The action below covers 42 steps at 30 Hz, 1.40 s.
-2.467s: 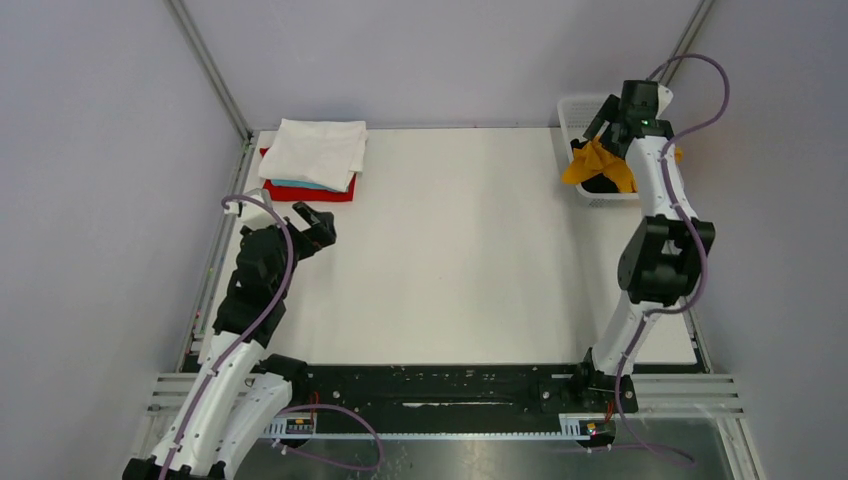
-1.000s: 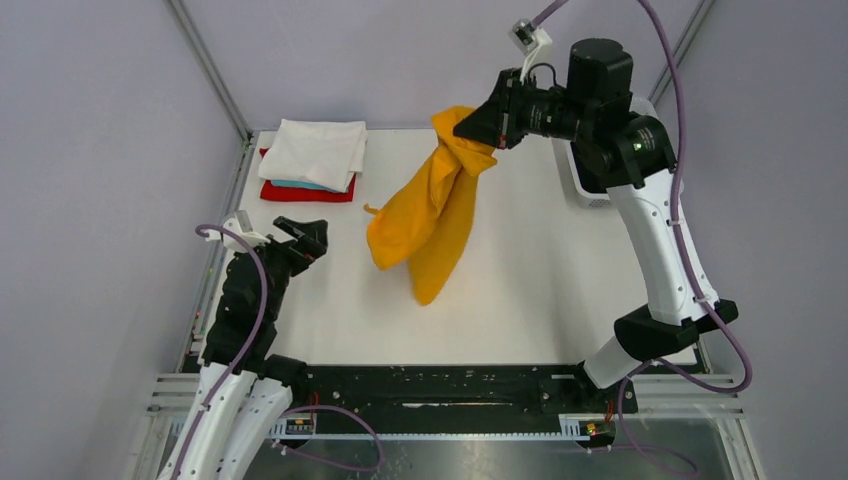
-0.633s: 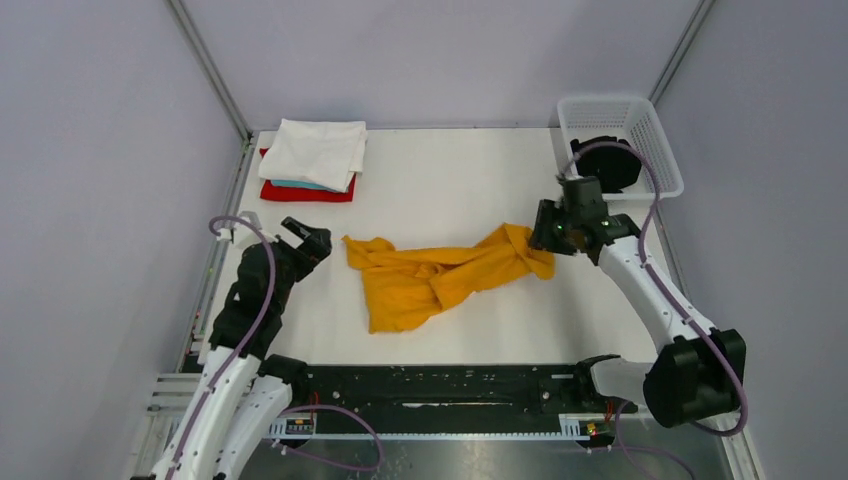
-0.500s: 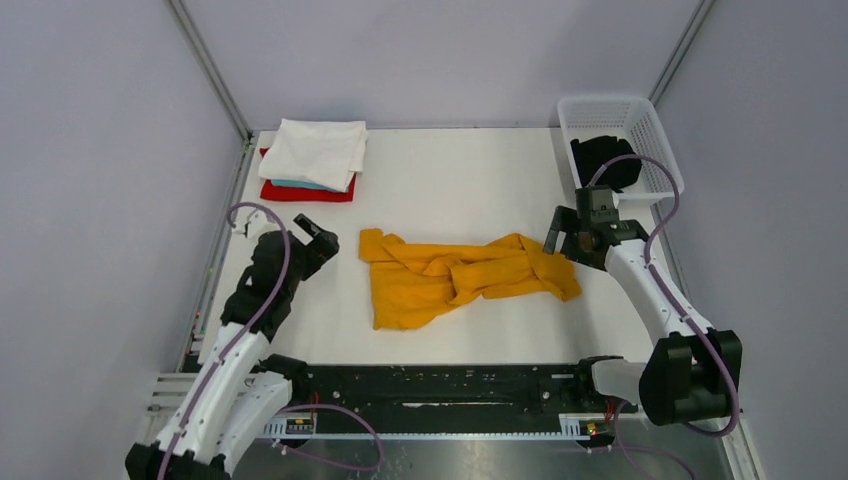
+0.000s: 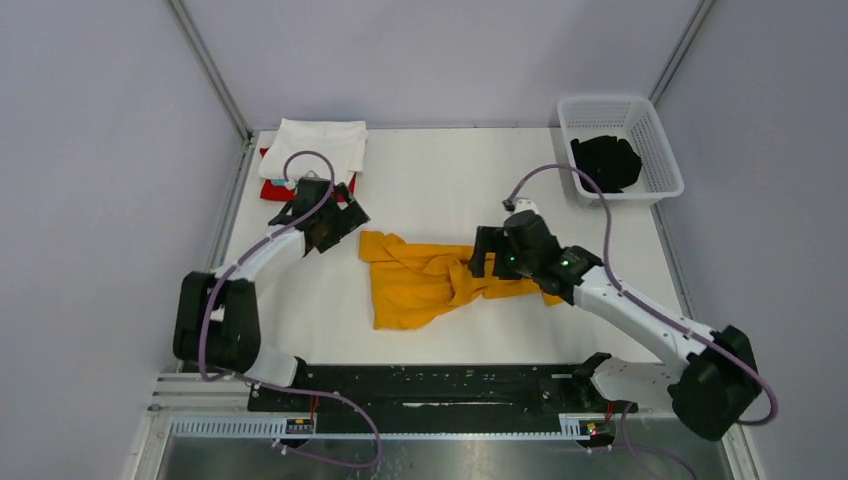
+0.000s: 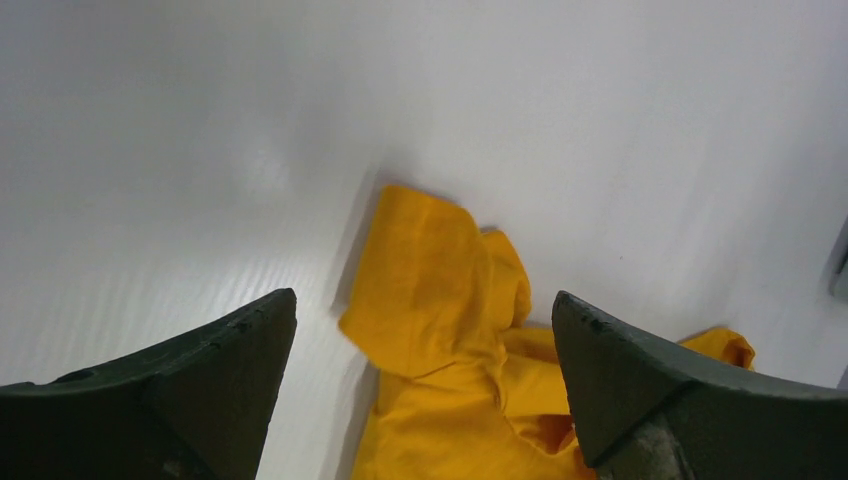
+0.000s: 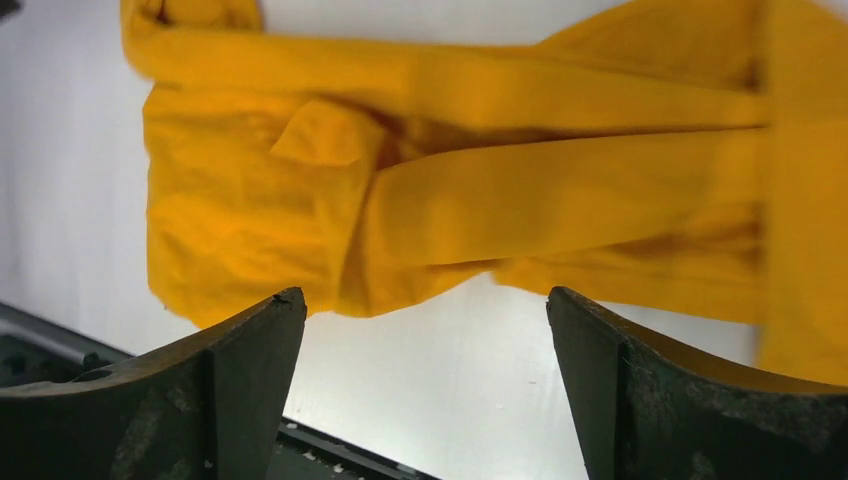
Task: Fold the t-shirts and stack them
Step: Flatten out the tshirt
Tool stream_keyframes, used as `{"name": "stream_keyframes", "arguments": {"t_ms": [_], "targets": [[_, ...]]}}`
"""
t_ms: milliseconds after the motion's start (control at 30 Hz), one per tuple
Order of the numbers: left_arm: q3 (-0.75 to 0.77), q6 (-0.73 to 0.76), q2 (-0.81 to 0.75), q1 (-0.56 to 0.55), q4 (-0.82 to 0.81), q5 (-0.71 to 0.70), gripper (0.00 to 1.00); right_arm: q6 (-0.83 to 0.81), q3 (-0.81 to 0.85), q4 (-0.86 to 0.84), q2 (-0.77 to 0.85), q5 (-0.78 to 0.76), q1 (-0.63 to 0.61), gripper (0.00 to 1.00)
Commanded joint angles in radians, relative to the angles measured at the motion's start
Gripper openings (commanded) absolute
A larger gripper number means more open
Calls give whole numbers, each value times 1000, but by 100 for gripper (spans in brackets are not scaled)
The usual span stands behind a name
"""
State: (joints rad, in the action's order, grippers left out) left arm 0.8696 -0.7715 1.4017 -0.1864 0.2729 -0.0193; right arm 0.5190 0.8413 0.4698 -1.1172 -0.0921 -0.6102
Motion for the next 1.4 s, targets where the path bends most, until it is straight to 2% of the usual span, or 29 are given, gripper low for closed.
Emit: {"name": "stream_keyframes", "arguments": {"t_ms": [0,200,367,467,567,600,633,733,767,900,1133,1233,1367], "targets": [[101,34,154,0,-76,156,99,125,-9,-159,-131,-1,-127,100],[107,35,270,-10,-79,177,94,128,45,-186,-268,-54,-184,96],[60,15,305,-42,-106,233,76,147,61,-207,-355,-82,-209,87],[24,-3,297,-54,-132,235,54,151,60,-228,-378,-101,-215,77],[25,-8,293,-54,-127,212,18,148,61,-232,-396,-128,-217,63],[29,-6,289,-54,-126,209,0,144,61,-228,-401,-133,-217,59],[31,-6,279,-53,-128,206,0,137,61,-227,-406,-132,-217,55],[25,0,224,-54,-127,187,0,140,21,-267,-395,-149,-217,13],[25,4,197,-54,-111,171,0,151,-6,-290,-368,-162,-217,2],[14,31,55,-57,-18,68,0,129,-76,-278,-230,-246,-217,0],[28,54,-283,-105,110,-108,0,-4,-42,-55,140,-561,-217,0],[78,63,-407,-125,159,-143,0,-81,-19,-43,307,-621,-217,0],[185,86,-565,-135,211,-165,0,-196,99,-19,470,-598,-217,0]]}}
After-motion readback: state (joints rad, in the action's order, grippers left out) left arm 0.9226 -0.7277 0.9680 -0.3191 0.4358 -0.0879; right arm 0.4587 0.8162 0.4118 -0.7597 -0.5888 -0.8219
